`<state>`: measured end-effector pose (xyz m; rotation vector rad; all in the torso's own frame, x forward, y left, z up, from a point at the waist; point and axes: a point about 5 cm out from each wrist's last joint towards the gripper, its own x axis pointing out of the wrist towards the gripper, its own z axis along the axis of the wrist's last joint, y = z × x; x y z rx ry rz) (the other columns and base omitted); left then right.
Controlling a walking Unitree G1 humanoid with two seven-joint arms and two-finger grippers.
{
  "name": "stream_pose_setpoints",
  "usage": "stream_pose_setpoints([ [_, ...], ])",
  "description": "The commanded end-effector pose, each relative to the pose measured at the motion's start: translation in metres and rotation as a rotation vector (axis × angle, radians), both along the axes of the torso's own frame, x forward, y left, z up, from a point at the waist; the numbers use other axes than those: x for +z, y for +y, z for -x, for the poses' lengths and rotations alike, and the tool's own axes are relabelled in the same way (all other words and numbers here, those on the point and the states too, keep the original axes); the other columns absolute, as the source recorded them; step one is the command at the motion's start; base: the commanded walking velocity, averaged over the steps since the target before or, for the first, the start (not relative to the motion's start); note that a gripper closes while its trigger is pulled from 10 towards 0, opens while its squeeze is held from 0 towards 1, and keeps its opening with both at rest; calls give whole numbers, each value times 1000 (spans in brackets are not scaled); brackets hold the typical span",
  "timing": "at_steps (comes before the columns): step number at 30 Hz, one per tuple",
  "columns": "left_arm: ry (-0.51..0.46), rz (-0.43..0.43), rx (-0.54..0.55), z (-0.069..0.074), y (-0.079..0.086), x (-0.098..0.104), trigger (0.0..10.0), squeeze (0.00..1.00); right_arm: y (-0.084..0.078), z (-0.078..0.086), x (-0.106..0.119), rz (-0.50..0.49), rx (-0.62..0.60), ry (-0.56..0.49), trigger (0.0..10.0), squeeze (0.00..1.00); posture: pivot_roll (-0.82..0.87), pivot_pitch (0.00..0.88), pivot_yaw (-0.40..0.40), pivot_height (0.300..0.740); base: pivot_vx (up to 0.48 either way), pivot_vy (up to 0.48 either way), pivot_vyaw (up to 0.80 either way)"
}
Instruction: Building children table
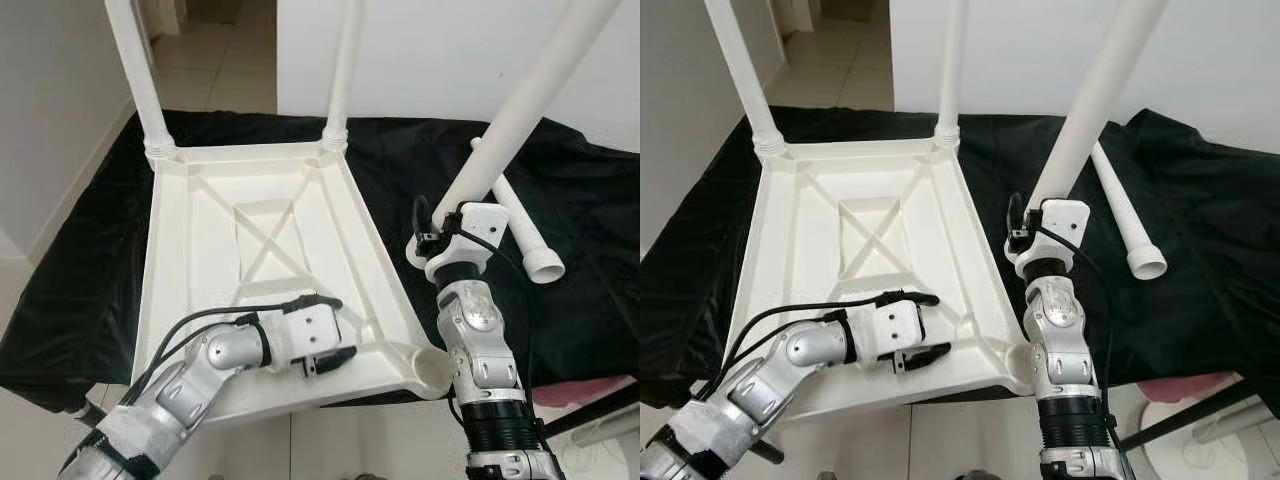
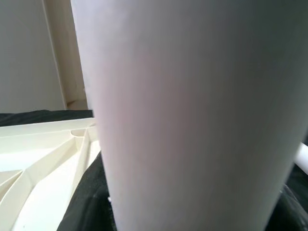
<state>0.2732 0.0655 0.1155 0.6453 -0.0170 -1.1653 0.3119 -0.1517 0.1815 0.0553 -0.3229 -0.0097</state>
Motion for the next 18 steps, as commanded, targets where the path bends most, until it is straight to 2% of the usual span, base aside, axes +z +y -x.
stream_pose_setpoints([
  [1, -67, 50, 283, -27, 24, 3, 10000, 0, 2, -1, 1, 7, 12, -7, 10000, 0, -6, 41, -48, 740, 0, 0, 0],
  [2, -67, 50, 283, -27, 24, 3, 10000, 0, 2, -1, 1, 7, 12, -7, 10000, 0, -6, 41, -48, 740, 0, 0, 0],
  [3, -89, 77, 323, -37, 27, 10, 10000, 0, 3, 0, -1, 8, 20, 1, 10000, 0, -10, 43, -47, 740, 0, 0, 0],
  [4, -89, 77, 323, -37, 27, 10, 10000, 0, 3, 0, -1, 8, 20, 1, 10000, 0, -10, 43, -47, 740, 0, 0, 0],
  [6, -124, 100, 378, -52, 36, 21, 10000, 0, 5, 1, -4, 7, 35, 14, 10000, 0, -12, 40, -49, 740, 0, 0, 0],
  [10, -139, 121, 402, -62, 40, 28, 10000, 0, 8, 2, -5, 9, 47, 22, 10000, 0, -19, 36, -47, 740, 0, 0, 0],
  [13, -120, 149, 389, -62, 37, 31, 10000, 0, 9, 2, -7, 3, 60, 35, 10000, 0, -20, 34, -46, 740, 0, 0, 0],
  [15, -58, 213, 323, -54, 29, 33, 10000, 0, 9, 4, -11, 1, 75, 60, 10000, 0, -19, 32, -45, 740, 0, 0, 0],
  [16, -58, 213, 323, -54, 29, 33, 10000, 0, 9, 4, -11, 1, 75, 60, 10000, 0, -19, 32, -45, 740, 0, 0, 0],
  [18, 12, 284, 198, -35, 16, 34, 10000, 0, 7, 7, -18, -6, 84, 89, 10000, 0, -13, 30, -48, 740, 0, 0, 0],
])
